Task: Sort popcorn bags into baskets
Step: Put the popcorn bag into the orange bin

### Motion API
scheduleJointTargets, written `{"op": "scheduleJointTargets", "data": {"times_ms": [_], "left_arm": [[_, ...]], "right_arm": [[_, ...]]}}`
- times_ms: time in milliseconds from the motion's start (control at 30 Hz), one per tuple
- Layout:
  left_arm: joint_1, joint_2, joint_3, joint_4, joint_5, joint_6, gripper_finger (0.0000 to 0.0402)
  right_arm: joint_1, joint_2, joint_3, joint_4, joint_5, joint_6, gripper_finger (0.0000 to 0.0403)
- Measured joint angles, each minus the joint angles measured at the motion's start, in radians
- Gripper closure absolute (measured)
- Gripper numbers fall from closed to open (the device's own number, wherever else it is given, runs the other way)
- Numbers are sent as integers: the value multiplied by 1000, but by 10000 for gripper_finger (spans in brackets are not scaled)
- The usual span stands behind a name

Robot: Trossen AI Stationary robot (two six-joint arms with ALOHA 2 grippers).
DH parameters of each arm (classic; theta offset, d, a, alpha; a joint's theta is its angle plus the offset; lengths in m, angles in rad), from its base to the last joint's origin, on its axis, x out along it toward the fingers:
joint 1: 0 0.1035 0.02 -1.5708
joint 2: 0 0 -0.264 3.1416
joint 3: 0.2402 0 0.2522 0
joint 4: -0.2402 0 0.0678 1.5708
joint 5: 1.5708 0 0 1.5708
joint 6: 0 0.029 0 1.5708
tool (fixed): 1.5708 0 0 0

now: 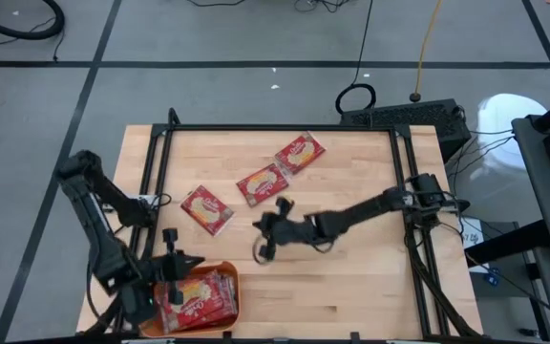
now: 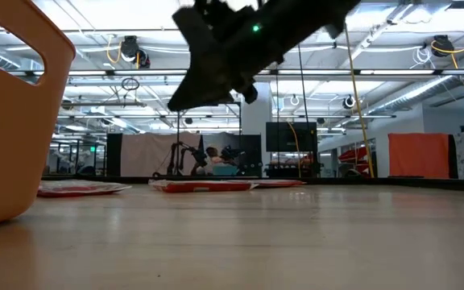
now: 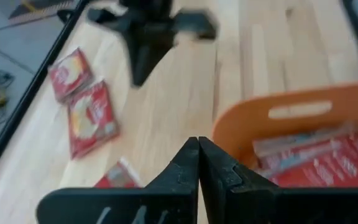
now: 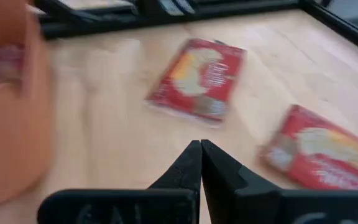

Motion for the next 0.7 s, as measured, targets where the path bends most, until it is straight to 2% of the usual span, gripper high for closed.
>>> {"op": "scheduleJointTargets", "data": {"times_ms": [167,333,700], "left_arm": [[42,-139,-171,258,-34,169,386],[104,-222,-295,407,-34,244,379],[230,-240,-356,454,-32,302,378]], "right_arm": [[-84,-1,36,-114,-55,-129,398],[-169,-1,38,-218,-103,-183,379],[-329,-1,38,-515,-158,-350,292]]}}
